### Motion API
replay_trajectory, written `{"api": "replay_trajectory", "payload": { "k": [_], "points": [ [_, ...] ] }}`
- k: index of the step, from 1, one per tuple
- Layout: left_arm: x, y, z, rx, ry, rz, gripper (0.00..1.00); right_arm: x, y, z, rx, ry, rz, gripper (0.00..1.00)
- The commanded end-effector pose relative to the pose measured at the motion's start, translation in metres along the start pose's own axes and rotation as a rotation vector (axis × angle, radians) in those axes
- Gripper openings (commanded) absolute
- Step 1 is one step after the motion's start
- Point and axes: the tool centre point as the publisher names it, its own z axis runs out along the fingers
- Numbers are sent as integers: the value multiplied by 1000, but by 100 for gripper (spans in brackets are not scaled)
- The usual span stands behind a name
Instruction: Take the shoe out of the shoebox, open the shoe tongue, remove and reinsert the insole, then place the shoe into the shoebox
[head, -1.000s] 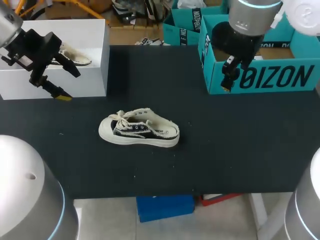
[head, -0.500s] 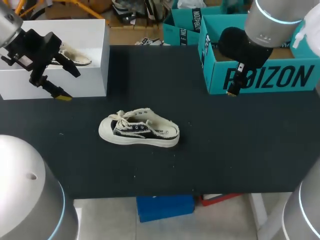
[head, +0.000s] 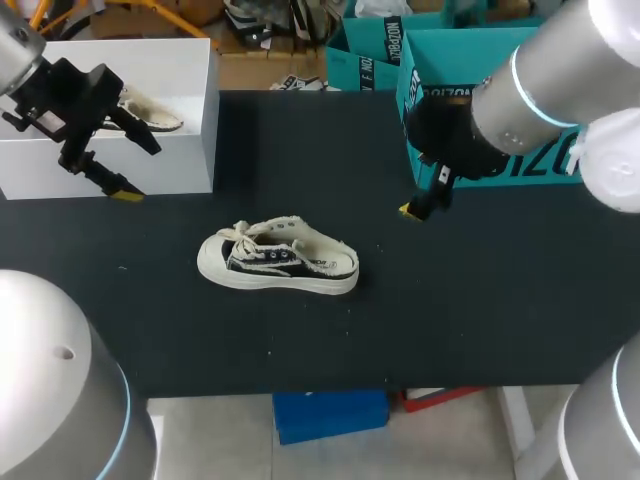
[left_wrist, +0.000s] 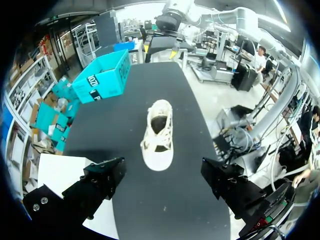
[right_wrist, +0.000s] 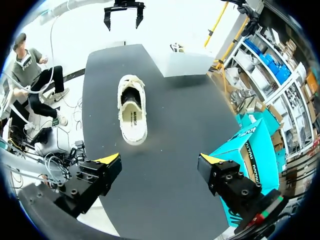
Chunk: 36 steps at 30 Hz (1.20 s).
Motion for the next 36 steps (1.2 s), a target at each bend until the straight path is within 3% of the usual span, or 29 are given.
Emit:
{"api": "replay_trajectory", "payload": {
  "k": [1,10,30,32,36],
  "points": [
    [1,1,1,0,-4,2,100,5,3,29,-222,6,-11,100],
    [1,1,1,0,-4,2,100,30,18,48,-367,38,-90,100],
    [1,1,1,0,-4,2,100,35,21,53,-344,28,-130,100],
    [1,1,1,0,-4,2,100,37,24,61,-411,60,-100,100],
    [1,1,1,0,-4,2,100,38,26,74,-447,95,-72,100]
  ]
}}
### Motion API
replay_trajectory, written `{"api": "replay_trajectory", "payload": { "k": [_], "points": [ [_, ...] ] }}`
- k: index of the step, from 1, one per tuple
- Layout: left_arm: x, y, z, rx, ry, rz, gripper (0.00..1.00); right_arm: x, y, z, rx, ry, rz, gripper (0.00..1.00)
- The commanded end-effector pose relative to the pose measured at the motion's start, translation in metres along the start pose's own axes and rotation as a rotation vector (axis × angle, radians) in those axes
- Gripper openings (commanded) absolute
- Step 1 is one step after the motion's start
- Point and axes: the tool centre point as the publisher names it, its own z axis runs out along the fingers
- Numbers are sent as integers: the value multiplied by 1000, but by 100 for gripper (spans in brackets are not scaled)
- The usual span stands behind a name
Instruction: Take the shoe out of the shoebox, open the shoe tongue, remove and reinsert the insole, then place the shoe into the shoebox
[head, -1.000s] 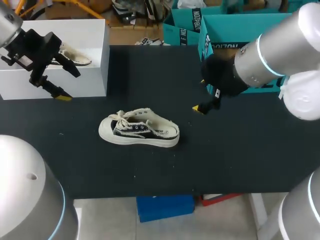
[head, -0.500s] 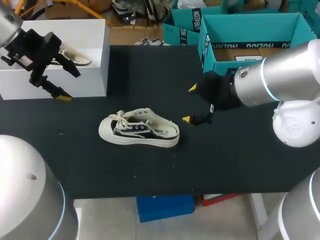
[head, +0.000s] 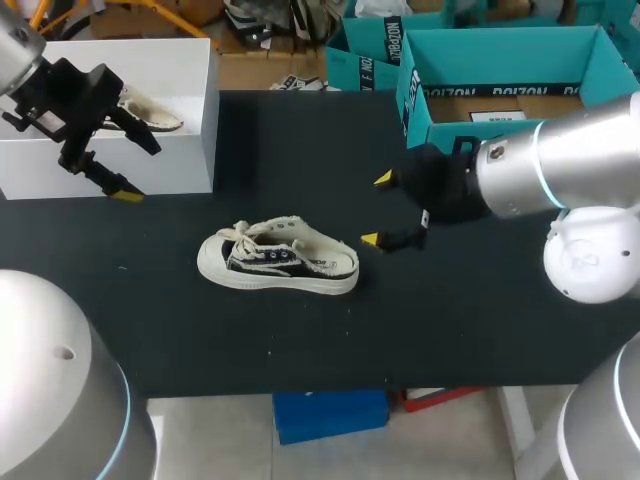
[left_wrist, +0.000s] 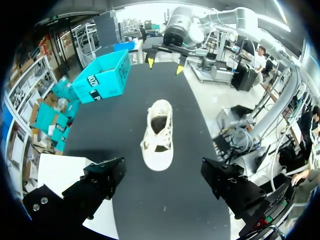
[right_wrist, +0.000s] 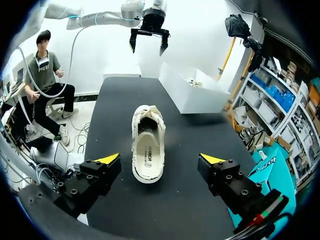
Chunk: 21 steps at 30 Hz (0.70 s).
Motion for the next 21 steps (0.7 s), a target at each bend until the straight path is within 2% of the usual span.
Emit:
{"api": "replay_trajectory", "payload": {
  "k": [1,4,21],
  "points": [
    [1,1,1,0,-4,2,100,-5,-10,20,-77,20,23,100],
    [1,1,1,0,-4,2,100,-4,-13,26,-111,23,52,100],
    [1,1,1,0,-4,2,100,10,-19,68,-174,6,75,100]
  ]
}}
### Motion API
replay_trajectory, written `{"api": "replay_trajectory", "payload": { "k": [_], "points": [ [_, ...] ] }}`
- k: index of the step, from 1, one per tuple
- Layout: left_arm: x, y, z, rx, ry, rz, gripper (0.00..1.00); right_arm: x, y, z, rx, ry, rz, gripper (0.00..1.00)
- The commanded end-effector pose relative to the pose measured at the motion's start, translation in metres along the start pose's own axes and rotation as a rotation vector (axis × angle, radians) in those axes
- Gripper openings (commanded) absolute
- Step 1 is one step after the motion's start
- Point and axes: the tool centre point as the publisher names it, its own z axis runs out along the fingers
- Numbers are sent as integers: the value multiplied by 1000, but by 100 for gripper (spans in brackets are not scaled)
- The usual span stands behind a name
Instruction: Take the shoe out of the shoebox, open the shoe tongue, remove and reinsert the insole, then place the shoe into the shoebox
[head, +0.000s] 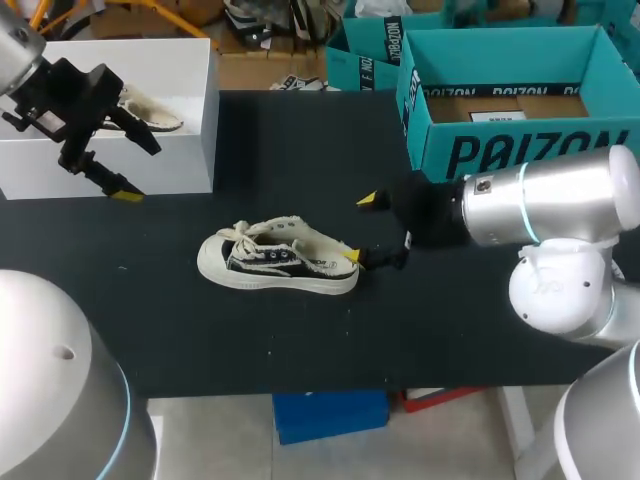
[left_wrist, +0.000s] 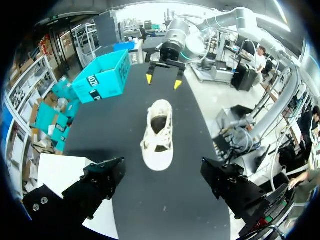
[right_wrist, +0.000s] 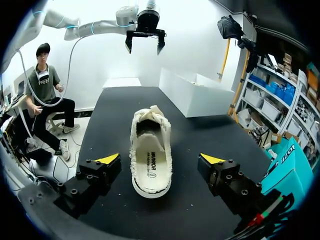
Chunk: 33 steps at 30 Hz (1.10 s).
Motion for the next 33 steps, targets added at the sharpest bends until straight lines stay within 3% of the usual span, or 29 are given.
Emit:
{"api": "replay_trajectory", "payload": {
  "k": [1,16,33],
  "points": [
    [1,1,1,-1,-4,2,100,4,-4,17,-39,-13,5,100],
    [1,1,1,-1,-4,2,100,16,-31,45,-54,-18,37,100],
    [1,1,1,-1,-4,2,100,19,-45,66,-90,15,70,100]
  ]
}}
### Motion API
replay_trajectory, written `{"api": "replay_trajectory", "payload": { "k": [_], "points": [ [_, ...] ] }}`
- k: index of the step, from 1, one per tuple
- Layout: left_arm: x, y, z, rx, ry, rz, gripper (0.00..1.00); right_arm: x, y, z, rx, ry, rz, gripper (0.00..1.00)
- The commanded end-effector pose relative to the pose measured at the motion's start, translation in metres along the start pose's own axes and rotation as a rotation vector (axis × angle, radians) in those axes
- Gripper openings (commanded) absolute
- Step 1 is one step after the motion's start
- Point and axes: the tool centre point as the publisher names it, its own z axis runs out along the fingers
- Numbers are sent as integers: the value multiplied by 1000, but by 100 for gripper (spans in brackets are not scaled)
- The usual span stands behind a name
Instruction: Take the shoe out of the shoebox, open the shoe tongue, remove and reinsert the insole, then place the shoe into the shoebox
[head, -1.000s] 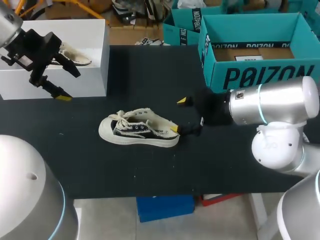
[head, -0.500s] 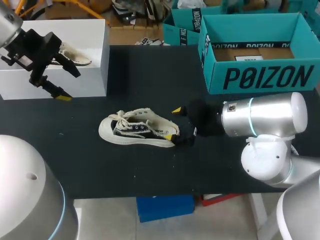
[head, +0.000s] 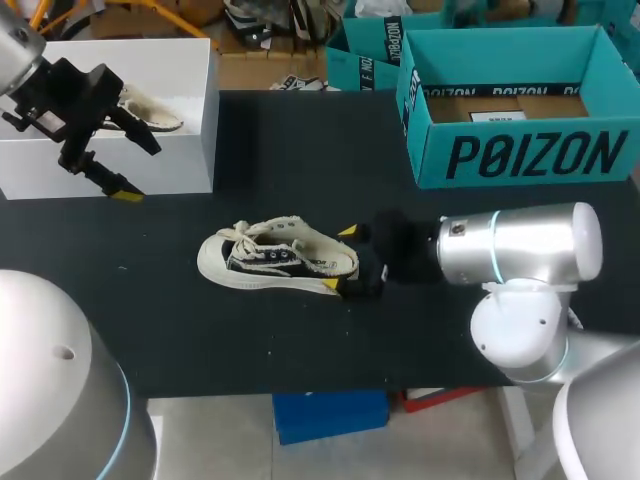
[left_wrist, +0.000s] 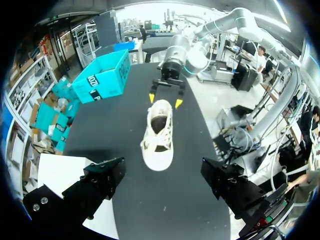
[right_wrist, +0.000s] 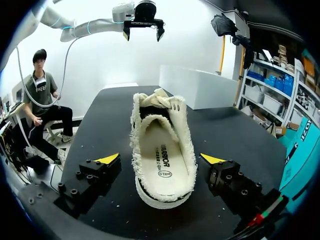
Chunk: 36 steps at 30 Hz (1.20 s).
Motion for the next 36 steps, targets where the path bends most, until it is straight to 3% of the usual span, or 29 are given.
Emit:
{"api": "replay_trajectory", "payload": {
  "k": [1,36],
  "points": [
    [1,1,1,-1,-4,2,100,-2,-5,8,-21,9,1,100],
    [1,1,1,-1,-4,2,100,-3,-29,37,-44,72,51,100]
  ]
}}
